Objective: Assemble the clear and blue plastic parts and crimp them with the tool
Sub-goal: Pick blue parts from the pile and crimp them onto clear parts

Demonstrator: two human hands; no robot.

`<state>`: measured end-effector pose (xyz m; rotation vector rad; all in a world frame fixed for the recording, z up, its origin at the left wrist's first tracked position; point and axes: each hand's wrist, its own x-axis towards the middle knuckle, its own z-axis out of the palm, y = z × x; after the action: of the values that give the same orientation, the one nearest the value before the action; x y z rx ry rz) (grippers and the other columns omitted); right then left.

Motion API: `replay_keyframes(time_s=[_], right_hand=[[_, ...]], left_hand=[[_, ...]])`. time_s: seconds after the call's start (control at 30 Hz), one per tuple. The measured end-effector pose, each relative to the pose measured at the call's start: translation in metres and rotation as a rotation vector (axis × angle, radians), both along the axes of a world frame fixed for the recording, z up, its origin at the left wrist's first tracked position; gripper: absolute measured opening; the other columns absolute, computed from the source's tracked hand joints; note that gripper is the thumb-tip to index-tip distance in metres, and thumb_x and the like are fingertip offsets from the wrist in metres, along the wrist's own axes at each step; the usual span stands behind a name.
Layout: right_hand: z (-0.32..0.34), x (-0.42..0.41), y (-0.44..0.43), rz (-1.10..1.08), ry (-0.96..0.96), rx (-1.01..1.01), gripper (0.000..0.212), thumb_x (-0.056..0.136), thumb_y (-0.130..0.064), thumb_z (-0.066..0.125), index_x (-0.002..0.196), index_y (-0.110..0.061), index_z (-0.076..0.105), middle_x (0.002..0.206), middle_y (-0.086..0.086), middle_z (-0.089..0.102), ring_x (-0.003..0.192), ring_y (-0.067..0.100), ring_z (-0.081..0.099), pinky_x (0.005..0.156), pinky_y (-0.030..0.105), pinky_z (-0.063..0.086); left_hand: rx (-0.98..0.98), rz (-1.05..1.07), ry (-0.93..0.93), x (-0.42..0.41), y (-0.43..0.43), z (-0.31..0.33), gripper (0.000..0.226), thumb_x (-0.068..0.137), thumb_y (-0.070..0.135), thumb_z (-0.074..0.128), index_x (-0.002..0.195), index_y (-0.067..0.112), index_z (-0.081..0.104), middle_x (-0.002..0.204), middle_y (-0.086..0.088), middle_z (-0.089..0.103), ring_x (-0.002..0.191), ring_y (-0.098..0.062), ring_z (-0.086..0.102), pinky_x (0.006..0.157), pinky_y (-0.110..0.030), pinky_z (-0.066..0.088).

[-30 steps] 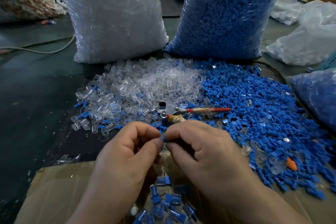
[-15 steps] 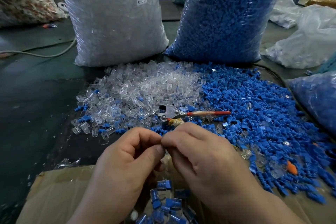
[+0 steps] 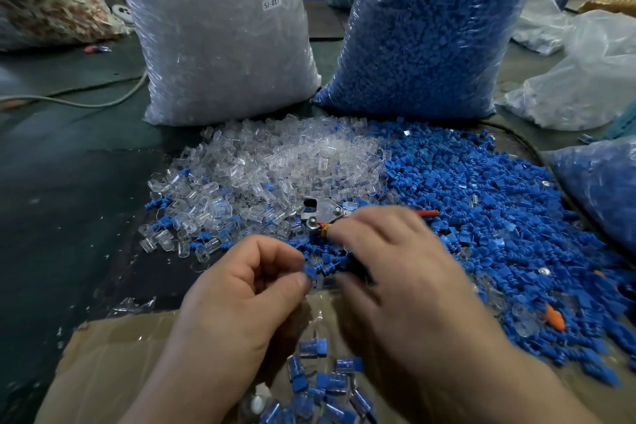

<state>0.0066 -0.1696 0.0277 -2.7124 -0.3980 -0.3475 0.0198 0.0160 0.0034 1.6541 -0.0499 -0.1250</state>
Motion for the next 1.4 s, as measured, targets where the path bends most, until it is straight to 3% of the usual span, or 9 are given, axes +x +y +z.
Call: replay_keyframes(time_s=[0.07,0.13,0.33,0.53,0.7,0.87,1.0,1.1,1.4], right_hand=[[-0.001,0.009,-0.013,-0.168,0.128,-0.148,0.068,0.084,-0.060,0.047,0.144,-0.041,0.022,0.149,-0.014,0.032,0.141,0.015,0.024,0.117,0.043,0.023],[-0.005,0.016,-0.029,-0.253,0.257,-0.269,0.080,0.085,-0.071,0.043,0.150,-0.037,0.008,0.159,-0.007,0.016,0.148,0.021,0.008,0.119,0.043,0.010],[-0.007,0.025,-0.039,-0.273,0.260,-0.344,0.077,0.080,-0.077,0.038,0.143,-0.036,0.021,0.148,-0.007,0.032,0.132,0.024,0.030,0.106,0.046,0.031],[-0.004,0.030,-0.036,-0.264,0.206,-0.333,0.063,0.076,-0.069,0.049,0.130,-0.037,0.039,0.119,-0.010,0.052,0.109,0.020,0.039,0.095,0.044,0.029],[0.005,0.022,-0.036,-0.290,0.077,-0.084,0.048,0.068,-0.055,0.044,0.112,-0.036,0.048,0.098,-0.011,0.044,0.093,0.015,0.039,0.081,0.035,0.033],[0.011,0.008,-0.027,-0.126,0.091,0.082,0.048,0.078,-0.059,0.034,0.123,-0.042,0.037,0.098,-0.021,0.044,0.087,-0.003,0.044,0.067,0.020,0.033],[0.016,0.004,-0.027,-0.007,0.139,0.013,0.043,0.081,-0.054,0.040,0.123,-0.044,0.037,0.100,-0.020,0.051,0.088,0.000,0.047,0.073,0.024,0.042],[0.016,0.002,-0.025,0.038,0.140,-0.028,0.048,0.079,-0.046,0.050,0.126,-0.037,0.042,0.106,-0.015,0.054,0.096,0.006,0.047,0.080,0.020,0.038],[0.016,0.002,-0.031,0.070,0.127,-0.017,0.055,0.076,-0.042,0.056,0.130,-0.033,0.046,0.115,-0.015,0.052,0.105,0.005,0.045,0.086,0.009,0.034]], left_hand=[[-0.050,0.004,0.017,0.000,0.001,0.003,0.026,0.057,0.036,0.073,0.083,0.031,0.073,0.062,-0.005,0.068,0.051,-0.016,0.062,0.051,-0.023,0.052],[-0.080,-0.001,0.031,0.000,0.001,0.007,0.024,0.060,0.031,0.073,0.083,0.029,0.073,0.062,-0.006,0.067,0.052,-0.017,0.062,0.050,-0.022,0.052],[-0.263,-0.004,0.153,-0.002,0.001,0.012,0.016,0.066,0.016,0.072,0.081,0.020,0.074,0.063,-0.009,0.064,0.050,-0.017,0.058,0.046,-0.021,0.051],[-0.304,0.018,0.183,-0.001,0.001,0.010,0.016,0.066,0.013,0.071,0.081,0.017,0.074,0.063,-0.010,0.063,0.049,-0.017,0.058,0.044,-0.022,0.050],[-0.288,0.118,0.110,0.004,0.001,0.009,0.015,0.065,0.014,0.069,0.077,0.023,0.074,0.065,-0.006,0.066,0.053,-0.015,0.060,0.043,-0.021,0.049],[-0.320,0.176,0.120,0.004,0.004,0.010,0.017,0.065,0.020,0.070,0.081,0.023,0.074,0.066,-0.008,0.067,0.046,-0.018,0.057,0.040,-0.028,0.049],[-0.338,0.206,0.047,0.008,0.007,0.008,0.016,0.067,0.017,0.069,0.080,0.024,0.075,0.070,-0.003,0.071,0.052,-0.015,0.062,0.040,-0.024,0.050],[-0.326,0.195,-0.020,0.010,0.009,0.005,0.014,0.069,0.016,0.070,0.079,0.025,0.075,0.075,-0.005,0.071,0.058,-0.014,0.063,0.043,-0.021,0.049],[-0.314,0.144,-0.109,0.010,0.012,0.003,0.015,0.072,0.016,0.069,0.083,0.024,0.074,0.076,-0.005,0.070,0.062,-0.015,0.065,0.047,-0.021,0.051]])
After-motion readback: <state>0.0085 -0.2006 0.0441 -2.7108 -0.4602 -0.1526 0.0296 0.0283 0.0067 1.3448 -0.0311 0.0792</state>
